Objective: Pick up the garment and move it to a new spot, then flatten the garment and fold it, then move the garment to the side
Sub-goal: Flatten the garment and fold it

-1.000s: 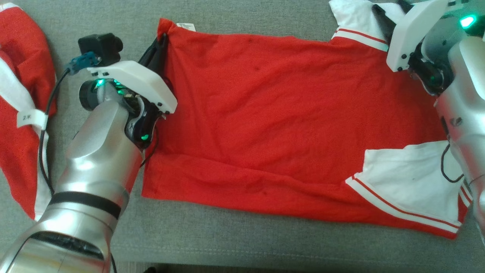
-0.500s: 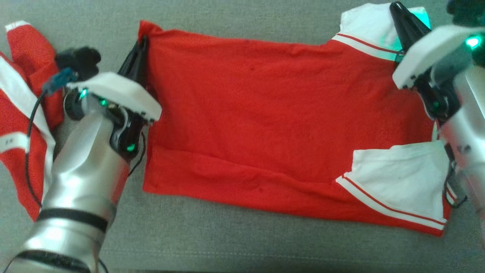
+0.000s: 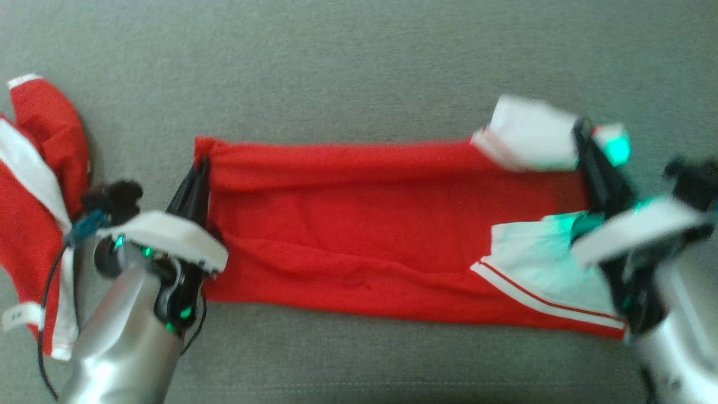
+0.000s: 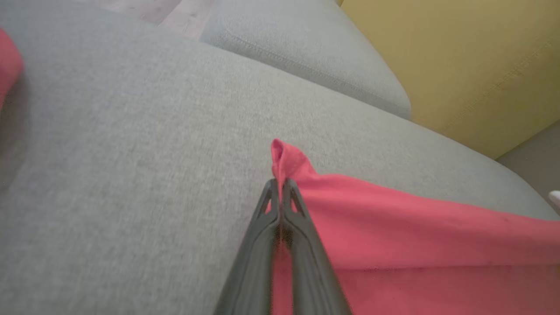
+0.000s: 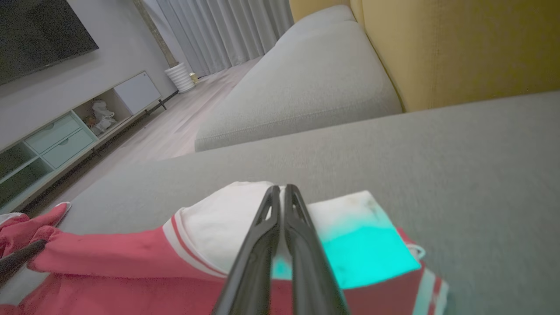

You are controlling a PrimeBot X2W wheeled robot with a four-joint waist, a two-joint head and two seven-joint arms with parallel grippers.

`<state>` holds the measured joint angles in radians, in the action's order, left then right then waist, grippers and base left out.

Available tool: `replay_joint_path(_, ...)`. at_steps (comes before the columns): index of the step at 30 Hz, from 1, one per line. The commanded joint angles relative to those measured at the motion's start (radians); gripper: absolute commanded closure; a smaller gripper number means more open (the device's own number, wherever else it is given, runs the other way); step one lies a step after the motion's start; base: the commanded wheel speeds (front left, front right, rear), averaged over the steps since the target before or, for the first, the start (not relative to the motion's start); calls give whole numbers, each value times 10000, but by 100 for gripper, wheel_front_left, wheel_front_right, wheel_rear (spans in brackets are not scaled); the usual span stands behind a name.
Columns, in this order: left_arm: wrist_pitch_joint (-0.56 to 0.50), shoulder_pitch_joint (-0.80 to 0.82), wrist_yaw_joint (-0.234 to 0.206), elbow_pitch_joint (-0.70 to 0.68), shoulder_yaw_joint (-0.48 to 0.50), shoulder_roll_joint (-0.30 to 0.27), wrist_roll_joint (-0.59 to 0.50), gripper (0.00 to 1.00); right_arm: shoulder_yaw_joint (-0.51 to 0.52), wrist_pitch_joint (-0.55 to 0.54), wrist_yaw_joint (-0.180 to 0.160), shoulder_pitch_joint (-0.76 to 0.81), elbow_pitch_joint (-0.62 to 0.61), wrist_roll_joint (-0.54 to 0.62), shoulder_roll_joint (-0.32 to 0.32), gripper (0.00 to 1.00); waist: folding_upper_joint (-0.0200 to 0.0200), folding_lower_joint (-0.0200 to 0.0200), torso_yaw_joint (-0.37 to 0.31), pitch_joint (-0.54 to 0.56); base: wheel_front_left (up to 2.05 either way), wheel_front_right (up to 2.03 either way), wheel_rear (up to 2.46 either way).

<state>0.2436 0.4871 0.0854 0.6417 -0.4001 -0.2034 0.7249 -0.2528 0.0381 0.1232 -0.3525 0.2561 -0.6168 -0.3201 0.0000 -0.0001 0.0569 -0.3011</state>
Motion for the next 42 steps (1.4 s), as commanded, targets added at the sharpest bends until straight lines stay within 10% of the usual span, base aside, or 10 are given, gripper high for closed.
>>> replay_joint_path(1,-11,-91,-154,-459,433,-491,124,100,43,-28,75,562,-737,200,238,100,0,1,-174,148,0,0,0)
replay_joint_path(9,-544,-1600,-666,-1340,467,-662,476,96,887,-570,75,3232,-2167,892,1754,100,0,1,-503,210,0,0,0)
replay_joint_path(10,-552,-1705,-741,-1390,485,-677,490,61,899,-711,75,3385,-2141,940,1859,76,0,1,-536,199,0,0,0)
replay_joint_path(11,-557,-1804,-817,-1432,485,-689,483,0,888,-793,75,3498,-2139,1039,1918,16,0,1,-556,194,0,0,0)
replay_joint_path(12,-540,-1894,-898,-1475,486,-707,459,0,919,-825,75,3596,-2144,1097,1998,0,0,1,-570,191,0,0,0)
replay_joint_path(27,176,-3580,-2734,-4860,1464,-893,-2110,0,1540,136,75,3919,-3923,3129,2210,0,0,1,-631,803,0,0,0)
replay_joint_path(42,180,-5240,-2953,-7098,1133,-654,-4188,0,1820,-417,75,4314,-4582,4163,2315,0,0,1,-620,1947,0,0,0)
